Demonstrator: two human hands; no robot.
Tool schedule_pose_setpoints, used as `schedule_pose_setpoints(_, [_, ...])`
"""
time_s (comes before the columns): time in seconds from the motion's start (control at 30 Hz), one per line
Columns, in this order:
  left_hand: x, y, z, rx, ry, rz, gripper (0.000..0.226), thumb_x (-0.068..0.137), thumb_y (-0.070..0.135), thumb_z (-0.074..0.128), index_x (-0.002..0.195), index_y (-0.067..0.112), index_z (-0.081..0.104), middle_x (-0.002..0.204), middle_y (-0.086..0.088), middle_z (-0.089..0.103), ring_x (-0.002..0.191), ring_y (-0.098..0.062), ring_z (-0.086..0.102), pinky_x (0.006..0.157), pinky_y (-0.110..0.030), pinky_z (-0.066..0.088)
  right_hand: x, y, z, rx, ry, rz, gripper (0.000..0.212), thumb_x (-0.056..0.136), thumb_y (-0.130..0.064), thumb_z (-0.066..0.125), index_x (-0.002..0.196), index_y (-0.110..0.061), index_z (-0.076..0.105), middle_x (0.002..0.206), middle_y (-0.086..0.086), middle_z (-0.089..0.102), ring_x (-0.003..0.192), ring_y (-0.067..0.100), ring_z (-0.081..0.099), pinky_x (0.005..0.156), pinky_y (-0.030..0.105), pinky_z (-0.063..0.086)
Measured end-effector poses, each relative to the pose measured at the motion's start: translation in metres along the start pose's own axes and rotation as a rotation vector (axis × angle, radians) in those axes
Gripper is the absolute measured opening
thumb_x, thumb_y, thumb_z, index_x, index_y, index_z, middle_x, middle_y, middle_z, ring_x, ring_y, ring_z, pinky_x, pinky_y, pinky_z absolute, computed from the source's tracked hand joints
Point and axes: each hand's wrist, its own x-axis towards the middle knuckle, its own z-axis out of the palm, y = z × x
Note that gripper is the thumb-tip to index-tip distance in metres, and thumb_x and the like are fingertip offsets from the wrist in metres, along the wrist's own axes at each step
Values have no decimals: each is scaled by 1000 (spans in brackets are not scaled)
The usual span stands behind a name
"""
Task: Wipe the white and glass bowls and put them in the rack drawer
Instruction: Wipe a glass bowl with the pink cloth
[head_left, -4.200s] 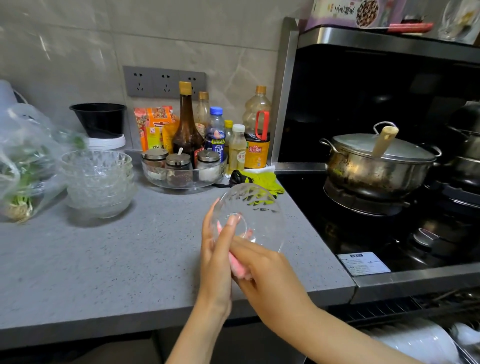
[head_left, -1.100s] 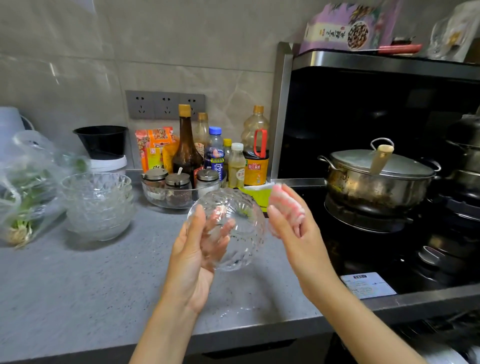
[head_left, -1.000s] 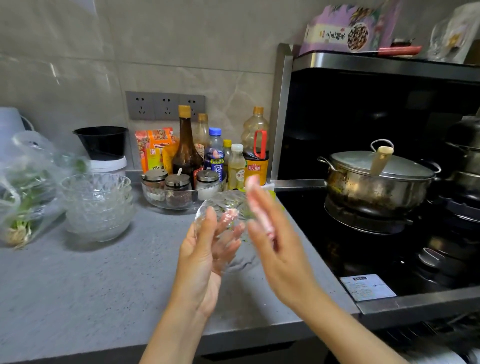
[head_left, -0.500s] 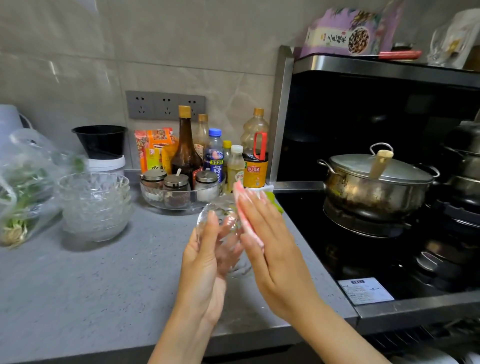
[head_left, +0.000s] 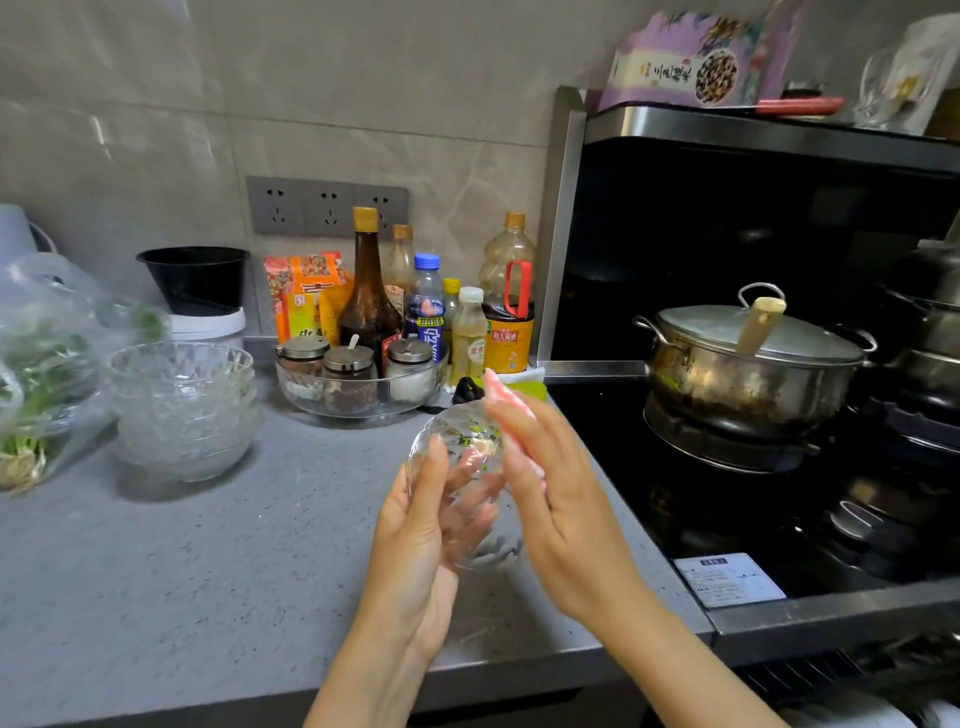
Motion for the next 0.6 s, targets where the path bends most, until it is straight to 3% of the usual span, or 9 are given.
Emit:
schedule_pose_setpoints(0.1, [3, 0, -6, -14, 41, -15, 43, 77, 36, 58, 110, 9, 61, 91, -1, 75, 67, -10, 71, 53, -16, 55, -9, 17, -10, 208, -5, 147, 41, 101, -35, 33, 140, -28, 44, 144, -23, 41, 135, -5, 35, 108, 15, 32])
schedule_pose_setpoints(0.23, [11, 7, -15, -15, 46, 24, 38, 75, 36, 57, 105, 12, 59, 81, 4, 75, 63, -7, 70, 49, -14, 53, -31, 53, -22, 284, -70, 290, 42, 99, -33, 36, 139, -25, 46, 144, -18, 45, 135, -1, 38, 113, 29, 34])
schedule_pose_setpoints(0.3, [14, 8, -19, -4, 40, 43, 33, 75, 35, 57, 101, 14, 58, 80, 4, 75, 64, -7, 70, 50, -14, 53, -44, 73, -30, 225, -124, 331, 41, 100, -36, 36, 140, -28, 44, 144, -21, 43, 134, -3, 37, 113, 30, 34])
schedule_pose_setpoints(0.43, [11, -1, -25, 15, 47, 38, 29, 77, 34, 57, 99, 16, 57, 81, 3, 75, 66, -9, 71, 50, -15, 54, -68, 109, -41, -143, -348, 333, 49, 97, -53, 34, 144, -40, 34, 142, -27, 41, 131, -7, 37, 111, 32, 34])
schedule_pose_setpoints(0.53, [8, -11, -24, 21, 35, 6, 32, 77, 34, 57, 104, 16, 57, 82, 4, 75, 66, -10, 71, 50, -16, 53, -75, 119, -44, -294, -506, 329, 50, 94, -61, 21, 142, -51, 27, 147, -30, 31, 140, -6, 21, 118, 31, 18])
schedule_pose_setpoints(0.6, [5, -18, -19, 31, 18, -11, 33, 76, 34, 57, 104, 17, 57, 81, 3, 75, 65, -10, 71, 50, -16, 54, -73, 109, -49, -182, -461, 412, 39, 96, -59, 21, 133, -56, 32, 143, -34, 31, 139, -9, 20, 117, 20, 10])
